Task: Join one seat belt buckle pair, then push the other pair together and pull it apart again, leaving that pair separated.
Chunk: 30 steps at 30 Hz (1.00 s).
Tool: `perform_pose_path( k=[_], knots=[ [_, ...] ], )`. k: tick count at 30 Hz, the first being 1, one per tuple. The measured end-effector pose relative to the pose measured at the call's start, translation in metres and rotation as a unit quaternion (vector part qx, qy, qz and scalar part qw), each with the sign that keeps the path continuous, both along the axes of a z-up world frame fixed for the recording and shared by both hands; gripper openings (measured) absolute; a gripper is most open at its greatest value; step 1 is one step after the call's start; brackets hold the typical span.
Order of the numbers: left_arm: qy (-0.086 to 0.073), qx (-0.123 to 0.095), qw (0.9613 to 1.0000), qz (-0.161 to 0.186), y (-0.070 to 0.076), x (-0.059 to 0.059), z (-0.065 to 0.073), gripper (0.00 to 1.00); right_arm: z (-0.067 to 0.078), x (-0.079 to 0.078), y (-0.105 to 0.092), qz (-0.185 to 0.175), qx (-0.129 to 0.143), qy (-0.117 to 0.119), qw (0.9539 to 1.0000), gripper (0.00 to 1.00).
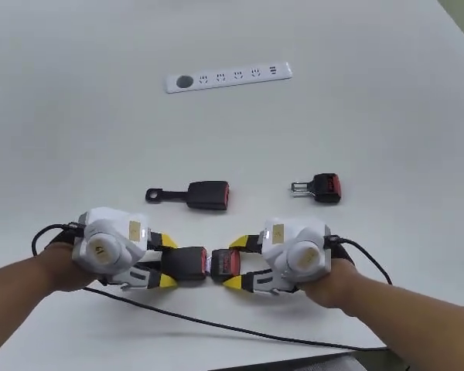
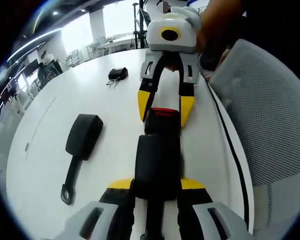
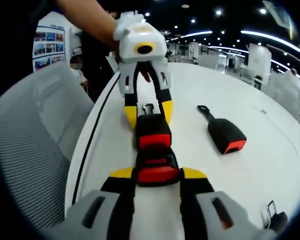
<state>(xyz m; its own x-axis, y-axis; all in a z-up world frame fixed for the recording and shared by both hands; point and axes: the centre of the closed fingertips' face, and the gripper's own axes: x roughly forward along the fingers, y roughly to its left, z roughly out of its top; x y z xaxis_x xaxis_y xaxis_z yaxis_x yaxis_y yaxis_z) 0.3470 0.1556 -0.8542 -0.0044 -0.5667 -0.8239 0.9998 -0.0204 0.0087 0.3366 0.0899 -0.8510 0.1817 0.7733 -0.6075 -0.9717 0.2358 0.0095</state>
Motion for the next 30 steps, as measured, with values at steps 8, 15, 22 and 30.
perform_pose_path(
  k=[8,15,22,30],
  knots=[
    [-0.007,0.04,0.9991,0.016,-0.002,0.003,0.003,0.53,0.018,0.01,-0.016,-0.051,0.003,-0.006,0.9987,0.56],
    [-0.039,-0.001,0.9984,0.041,-0.025,0.026,0.036,0.72,0.036,0.019,-0.046,-0.098,0.026,-0.01,0.9948,0.72],
    [-0.085,-0.017,0.9959,0.028,-0.05,0.064,0.065,0.75,0.051,0.033,-0.094,-0.126,0.031,-0.019,0.9914,0.75],
    [-0.11,-0.006,0.9937,0.02,-0.062,0.107,0.075,0.75,0.062,0.065,-0.154,-0.159,0.027,-0.017,0.9867,0.76]
  ],
)
